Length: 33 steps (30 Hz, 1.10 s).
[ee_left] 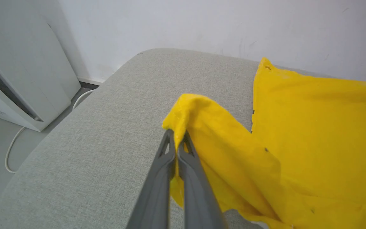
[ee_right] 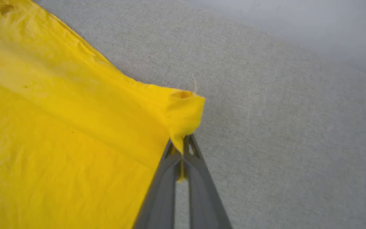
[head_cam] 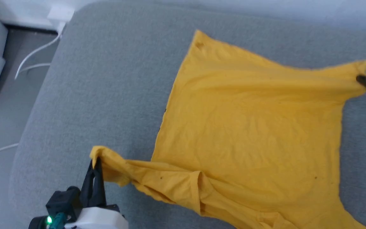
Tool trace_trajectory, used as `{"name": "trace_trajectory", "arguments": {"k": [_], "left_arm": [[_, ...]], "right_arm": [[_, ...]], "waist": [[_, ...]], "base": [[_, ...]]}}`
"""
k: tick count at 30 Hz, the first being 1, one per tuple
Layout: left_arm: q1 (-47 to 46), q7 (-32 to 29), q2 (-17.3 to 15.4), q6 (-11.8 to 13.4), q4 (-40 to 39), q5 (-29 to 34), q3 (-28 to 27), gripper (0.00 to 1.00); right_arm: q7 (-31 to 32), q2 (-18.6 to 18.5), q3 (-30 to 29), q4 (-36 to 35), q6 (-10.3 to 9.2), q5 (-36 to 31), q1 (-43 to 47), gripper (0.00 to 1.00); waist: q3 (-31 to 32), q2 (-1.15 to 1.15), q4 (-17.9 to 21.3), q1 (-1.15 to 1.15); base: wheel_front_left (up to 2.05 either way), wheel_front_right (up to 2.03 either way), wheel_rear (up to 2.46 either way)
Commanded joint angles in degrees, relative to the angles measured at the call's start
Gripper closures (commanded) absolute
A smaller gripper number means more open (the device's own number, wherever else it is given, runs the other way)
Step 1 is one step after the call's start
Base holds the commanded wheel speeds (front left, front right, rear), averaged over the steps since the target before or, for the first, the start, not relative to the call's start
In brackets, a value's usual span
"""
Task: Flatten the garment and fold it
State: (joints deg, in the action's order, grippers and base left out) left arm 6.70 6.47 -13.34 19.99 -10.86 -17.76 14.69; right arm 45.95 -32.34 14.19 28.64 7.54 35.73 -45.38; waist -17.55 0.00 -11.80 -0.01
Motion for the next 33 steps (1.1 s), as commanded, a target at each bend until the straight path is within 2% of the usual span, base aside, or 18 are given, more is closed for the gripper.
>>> {"name": "trace_trajectory", "arguments": {"k": [1,7,11,13,17,23,24,25,26,28,33], "left_arm": [[1.5,-0.7,-0.7,1.2,-0.5,-0.5,-1.0,1.00],[6.1,-2.8,-2.4,3.8,-2.2,-1.5,-4.5,1.00],[8.6,-3.5,-3.1,5.1,-2.9,-2.3,-6.6,1.00],[9.9,-3.8,-3.3,5.7,-3.1,-2.7,-7.4,1.00],[10.6,-5.0,-3.8,5.6,-3.1,-3.2,-7.6,1.00],[10.8,-6.3,-4.0,5.4,-2.4,-3.8,-7.1,1.00],[10.9,-6.4,-4.0,5.4,-2.3,-3.9,-7.0,1.00],[10.9,-6.4,-4.0,5.4,-2.3,-3.9,-7.0,1.00],[11.0,-6.6,-3.9,5.4,-2.2,-4.0,-6.9,1.00],[11.1,-6.7,-3.8,5.4,-2.1,-4.1,-6.7,1.00],[11.2,-7.1,-3.7,5.7,-2.5,-4.1,-6.4,1.00]], "right_arm": [[-0.3,-2.5,0.2,-3.6,-0.05,1.2,5.0,1.00],[0.6,-7.5,-5.5,-15.2,-0.05,2.8,24.0,1.00],[1.8,-5.9,-13.4,-20.5,-0.05,2.4,39.0,1.00],[2.3,-3.5,-17.7,-22.4,-0.05,1.2,45.7,1.00],[4.3,4.7,-25.5,-25.6,-0.05,-0.8,56.7,1.00],[4.5,16.1,-31.1,-27.1,-0.05,-3.9,65.1,0.98],[3.6,17.5,-31.6,-27.5,-0.05,-3.8,65.5,0.64],[3.6,17.5,-31.6,-27.5,-0.05,-3.8,65.5,0.64],[2.6,18.7,-32.0,-27.8,-0.05,-3.5,65.7,0.00],[-0.8,19.5,-32.2,-28.8,-0.05,-3.6,65.4,0.00],[-15.4,16.5,-29.2,-29.6,-0.05,-4.3,59.9,0.00]], "waist": [[8.3,0.00,7.1,0.01],[11.5,0.00,13.5,0.01],[13.0,0.00,17.2,0.01],[13.8,0.00,18.8,0.01],[14.0,0.00,20.7,0.01],[13.8,0.00,21.4,0.01],[13.8,0.00,21.5,0.01],[13.8,0.00,21.5,0.01],[13.9,0.00,21.5,0.01],[14.0,0.00,21.5,0.01],[13.8,0.00,21.7,0.01]], "base": [[0.00,0.00,0.00],[0.00,0.00,0.00],[0.00,0.00,0.00],[0.00,0.00,0.00],[0.00,0.00,0.00],[0.00,0.00,0.00],[0.00,0.00,0.00],[0.00,0.00,0.00],[0.00,0.00,0.00],[0.00,0.00,0.00],[0.00,0.00,0.00]]}}
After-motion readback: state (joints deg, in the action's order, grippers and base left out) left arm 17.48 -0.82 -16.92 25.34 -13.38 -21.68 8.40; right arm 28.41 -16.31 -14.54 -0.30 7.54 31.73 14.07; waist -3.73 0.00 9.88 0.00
